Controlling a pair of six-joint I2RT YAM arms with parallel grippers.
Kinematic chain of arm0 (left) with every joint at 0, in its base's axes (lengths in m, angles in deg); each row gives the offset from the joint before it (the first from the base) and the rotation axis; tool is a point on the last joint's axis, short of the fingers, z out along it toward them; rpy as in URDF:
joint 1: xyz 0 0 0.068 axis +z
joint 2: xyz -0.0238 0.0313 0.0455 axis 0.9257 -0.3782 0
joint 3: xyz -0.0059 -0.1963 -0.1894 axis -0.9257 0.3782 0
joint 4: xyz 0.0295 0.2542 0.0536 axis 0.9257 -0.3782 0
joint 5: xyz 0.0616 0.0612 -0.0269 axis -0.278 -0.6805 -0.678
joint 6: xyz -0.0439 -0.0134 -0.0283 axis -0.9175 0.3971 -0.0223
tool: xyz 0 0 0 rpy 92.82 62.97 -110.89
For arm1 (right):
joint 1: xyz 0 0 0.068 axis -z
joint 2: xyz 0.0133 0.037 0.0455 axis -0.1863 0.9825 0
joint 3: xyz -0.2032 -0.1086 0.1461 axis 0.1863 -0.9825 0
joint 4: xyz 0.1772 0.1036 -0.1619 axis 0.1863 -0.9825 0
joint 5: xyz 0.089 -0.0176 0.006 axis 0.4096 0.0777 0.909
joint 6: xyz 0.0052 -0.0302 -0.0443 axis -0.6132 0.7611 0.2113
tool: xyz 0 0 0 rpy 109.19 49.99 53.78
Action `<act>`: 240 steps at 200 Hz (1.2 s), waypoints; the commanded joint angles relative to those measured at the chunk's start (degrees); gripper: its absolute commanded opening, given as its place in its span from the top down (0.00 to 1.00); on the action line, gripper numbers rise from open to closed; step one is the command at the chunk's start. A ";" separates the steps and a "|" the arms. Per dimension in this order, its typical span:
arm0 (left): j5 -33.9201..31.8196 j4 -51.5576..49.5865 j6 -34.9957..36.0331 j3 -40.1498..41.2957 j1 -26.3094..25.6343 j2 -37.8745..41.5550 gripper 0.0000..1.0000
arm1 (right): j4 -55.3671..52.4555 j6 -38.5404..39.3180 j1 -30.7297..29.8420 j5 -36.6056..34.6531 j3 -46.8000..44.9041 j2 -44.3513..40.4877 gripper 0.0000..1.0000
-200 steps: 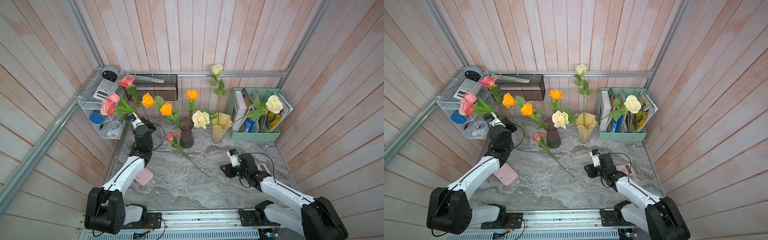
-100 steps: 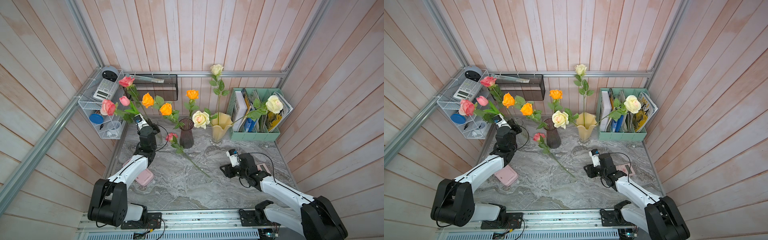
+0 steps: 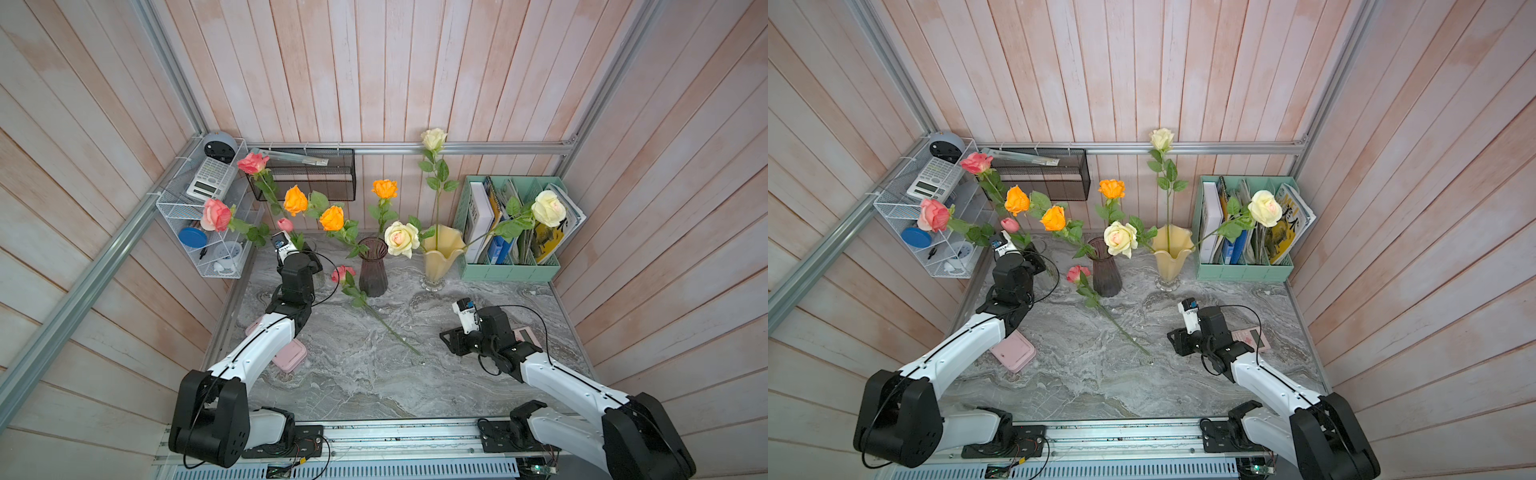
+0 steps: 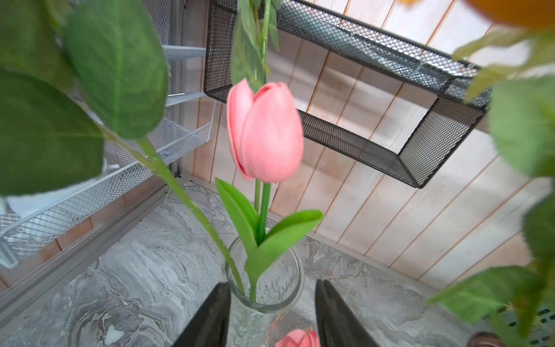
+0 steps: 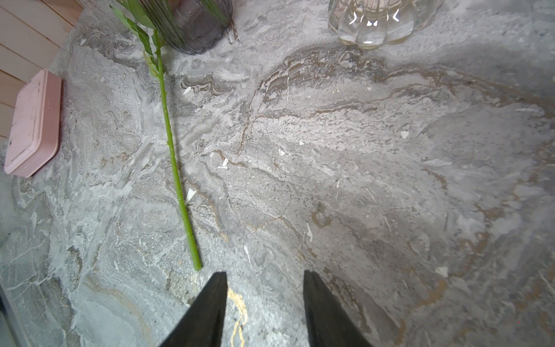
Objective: Arrange the flowers in different vases according to their colors
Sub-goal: Insert the flower into the vase, then pick up the flower at the center of the board.
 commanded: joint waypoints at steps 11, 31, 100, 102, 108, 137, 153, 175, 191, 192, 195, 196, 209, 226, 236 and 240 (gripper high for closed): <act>-4.92 -10.21 -2.01 -2.64 -3.67 6.82 0.49 | -0.55 0.63 0.16 0.97 1.17 -0.95 0.52; -7.16 -22.85 -8.23 -4.02 -6.51 11.12 0.49 | -0.60 0.64 0.16 1.08 1.24 -1.11 0.52; 3.34 -61.56 -46.75 -0.76 -22.89 17.54 0.49 | 0.37 0.84 0.19 0.10 0.90 -2.03 0.52; 4.14 -61.41 -47.47 -0.26 -23.39 17.44 0.49 | 0.36 0.82 0.16 0.13 0.90 -2.08 0.52; 6.54 -60.85 -49.47 0.95 -24.66 17.01 0.49 | 0.41 0.74 0.19 0.08 0.96 -2.07 0.52; 12.35 -56.09 -55.50 3.80 -29.98 12.43 0.48 | 0.85 0.27 0.14 0.12 0.97 -2.45 0.52; 15.71 -52.71 -55.54 2.59 -30.16 7.12 0.48 | 1.29 -0.24 0.20 0.09 0.90 -2.36 0.52; 19.95 -50.78 -54.35 -2.34 -29.56 -2.07 0.48 | 1.12 -0.83 0.22 0.26 0.77 -2.45 0.52; 24.39 -49.19 -53.68 -6.10 -29.27 -9.00 0.47 | 1.07 -0.98 0.16 0.17 0.47 -2.75 0.52; 24.77 -49.14 -53.70 -6.36 -29.18 -9.48 0.47 | 1.10 -1.00 0.19 0.12 0.42 -2.78 0.52; 25.90 -48.86 -53.77 -6.76 -28.87 -10.80 0.47 | 1.19 -1.17 0.20 -0.07 0.29 -2.86 0.52; 26.23 -48.70 -53.79 -6.96 -28.76 -11.22 0.47 | 1.24 -1.23 0.16 -0.13 0.20 -2.83 0.52; 30.87 -46.36 -54.18 -8.49 -27.62 -16.44 0.47 | 2.05 -1.42 0.23 -0.19 -0.41 -3.19 0.52; 33.87 -47.35 -53.73 -12.16 -26.69 -21.76 0.48 | 2.64 -1.51 0.16 -0.02 -1.01 -3.68 0.52; 33.56 -49.17 -52.87 -14.76 -26.44 -23.69 0.48 | 2.47 -1.49 0.17 -0.18 -1.28 -4.24 0.52; 33.89 -49.45 -52.76 -15.50 -26.18 -24.55 0.48 | 2.46 -1.38 0.16 -0.24 -1.44 -4.49 0.52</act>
